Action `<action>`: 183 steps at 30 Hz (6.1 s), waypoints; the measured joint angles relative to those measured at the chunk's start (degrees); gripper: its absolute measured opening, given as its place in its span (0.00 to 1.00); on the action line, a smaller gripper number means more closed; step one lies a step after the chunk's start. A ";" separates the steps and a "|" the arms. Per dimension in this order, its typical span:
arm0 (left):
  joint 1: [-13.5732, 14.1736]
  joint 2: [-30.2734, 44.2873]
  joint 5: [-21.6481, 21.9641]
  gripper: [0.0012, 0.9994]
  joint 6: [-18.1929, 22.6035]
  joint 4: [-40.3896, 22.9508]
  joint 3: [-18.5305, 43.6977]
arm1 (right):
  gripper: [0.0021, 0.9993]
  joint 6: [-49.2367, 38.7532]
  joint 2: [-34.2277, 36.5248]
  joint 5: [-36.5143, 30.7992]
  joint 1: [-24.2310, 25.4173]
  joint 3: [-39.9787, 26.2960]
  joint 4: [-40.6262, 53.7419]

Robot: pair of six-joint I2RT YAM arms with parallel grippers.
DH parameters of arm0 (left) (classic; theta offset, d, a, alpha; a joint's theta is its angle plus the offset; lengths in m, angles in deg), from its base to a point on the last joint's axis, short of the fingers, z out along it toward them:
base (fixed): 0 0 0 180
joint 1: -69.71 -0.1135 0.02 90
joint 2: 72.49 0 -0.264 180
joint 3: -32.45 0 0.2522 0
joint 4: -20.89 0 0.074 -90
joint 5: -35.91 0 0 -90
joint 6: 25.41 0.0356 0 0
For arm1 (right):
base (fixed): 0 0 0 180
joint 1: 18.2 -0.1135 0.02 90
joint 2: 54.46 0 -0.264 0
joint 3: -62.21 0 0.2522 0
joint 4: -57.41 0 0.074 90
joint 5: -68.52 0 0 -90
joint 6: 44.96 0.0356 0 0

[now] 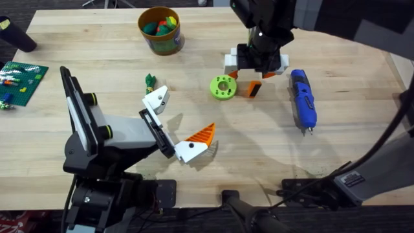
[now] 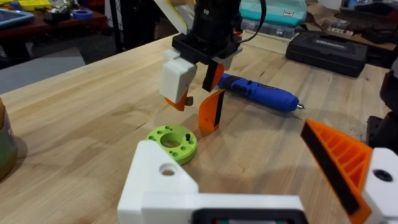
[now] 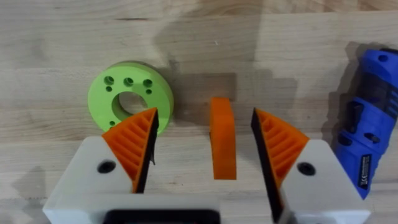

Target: Pick up the gripper from the table and insert it into the empty holder that is missing its gripper. Then pick up a screw, insert it into the mounting hole, and use the screwdriver to tighten it. Finally, clean up the table by picking up the vegetable and placing it into the bucket.

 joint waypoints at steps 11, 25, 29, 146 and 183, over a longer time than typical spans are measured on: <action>0.00 0.25 0.05 0.99 -0.06 0.03 0.14 | 0.86 -0.03 0.04 0.17 1.28 0.02 -1.45; 0.00 0.23 0.07 0.99 -0.05 0.03 0.14 | 0.86 -0.80 -1.39 0.30 1.64 -4.69 9.89; 0.00 0.25 0.05 0.99 -0.05 0.03 0.14 | 0.86 1.02 -5.61 1.39 1.64 -6.81 13.15; 0.00 0.25 0.07 0.99 -0.06 0.03 0.14 | 0.02 -4.27 -22.49 13.92 3.89 4.04 2.11; 0.00 0.23 0.07 0.99 -0.07 0.03 0.14 | 0.02 -1.08 -21.71 59.94 15.40 22.25 -48.62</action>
